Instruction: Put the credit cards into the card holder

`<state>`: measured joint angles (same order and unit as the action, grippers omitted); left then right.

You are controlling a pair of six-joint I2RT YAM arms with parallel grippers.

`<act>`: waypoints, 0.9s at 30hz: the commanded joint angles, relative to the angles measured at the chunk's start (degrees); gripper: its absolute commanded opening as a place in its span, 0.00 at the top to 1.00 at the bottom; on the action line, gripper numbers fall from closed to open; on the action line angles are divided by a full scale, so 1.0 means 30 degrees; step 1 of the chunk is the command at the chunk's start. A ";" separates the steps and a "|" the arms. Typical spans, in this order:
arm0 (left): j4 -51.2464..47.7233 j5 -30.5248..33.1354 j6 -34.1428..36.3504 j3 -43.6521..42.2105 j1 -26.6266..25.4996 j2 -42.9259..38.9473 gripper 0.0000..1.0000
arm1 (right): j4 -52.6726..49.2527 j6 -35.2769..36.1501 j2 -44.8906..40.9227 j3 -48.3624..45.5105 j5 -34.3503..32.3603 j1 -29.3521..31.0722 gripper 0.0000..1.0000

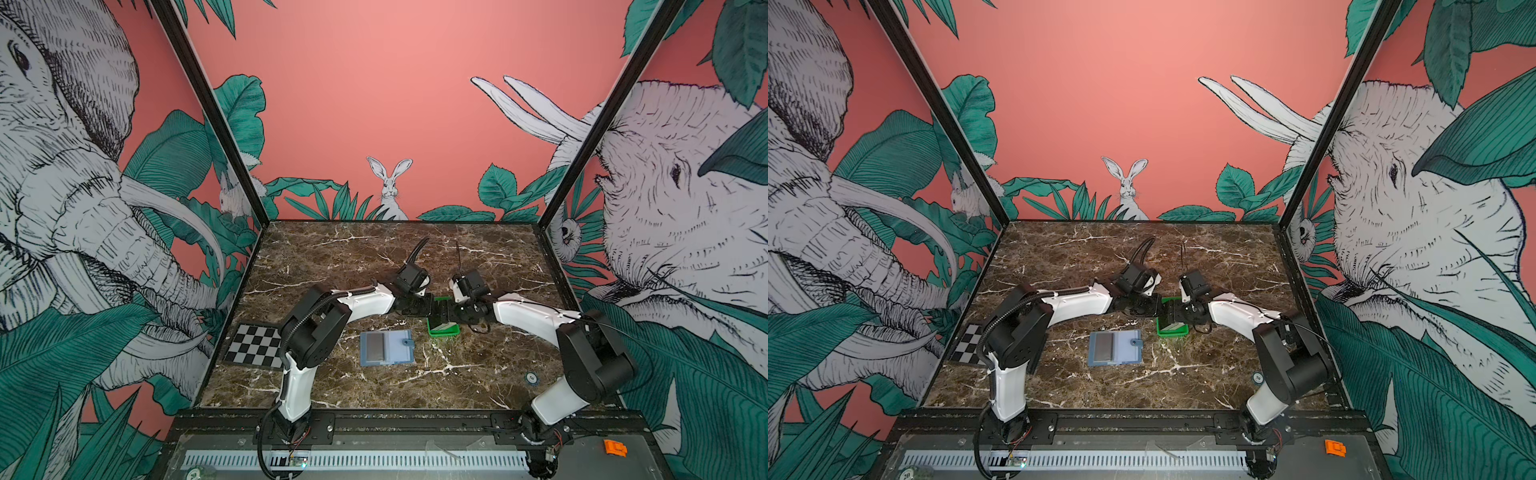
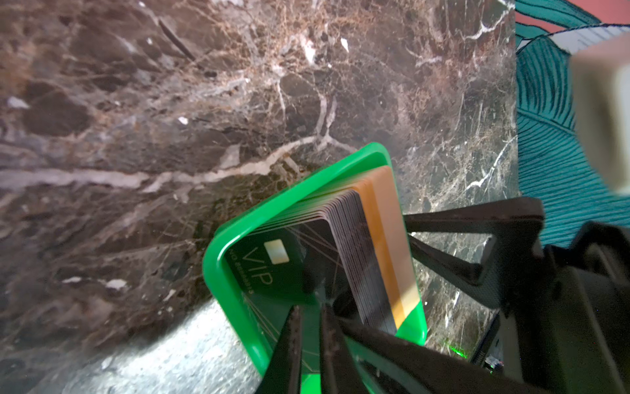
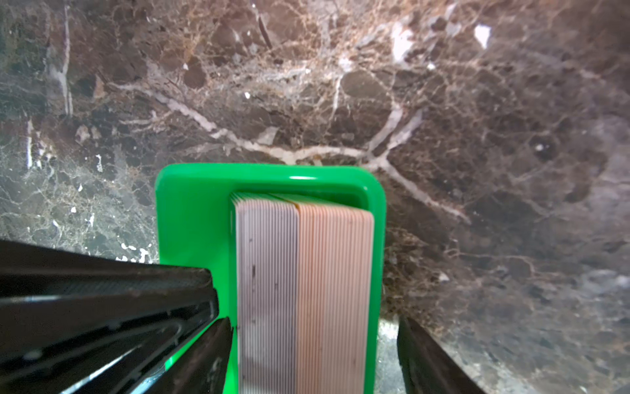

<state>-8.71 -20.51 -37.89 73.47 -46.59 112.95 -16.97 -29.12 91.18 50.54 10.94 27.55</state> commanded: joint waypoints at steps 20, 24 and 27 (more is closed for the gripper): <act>-0.0767 0.0084 -0.0025 0.0254 -0.0090 0.0584 0.85 | -0.0730 0.0391 -0.1300 0.0263 -0.0573 -0.0841 0.26; -0.0620 -0.0051 -0.0198 0.0349 -0.0093 0.0737 0.85 | -0.0837 0.0291 -0.1732 0.0290 -0.0403 -0.0841 0.26; -0.0498 -0.0105 -0.0261 0.0343 -0.0086 0.0759 0.85 | -0.1037 0.0254 -0.2292 0.0328 -0.0132 -0.0861 0.28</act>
<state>-8.73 -21.26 -38.15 73.91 -46.83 113.95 -18.83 -28.69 87.18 50.54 10.72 25.36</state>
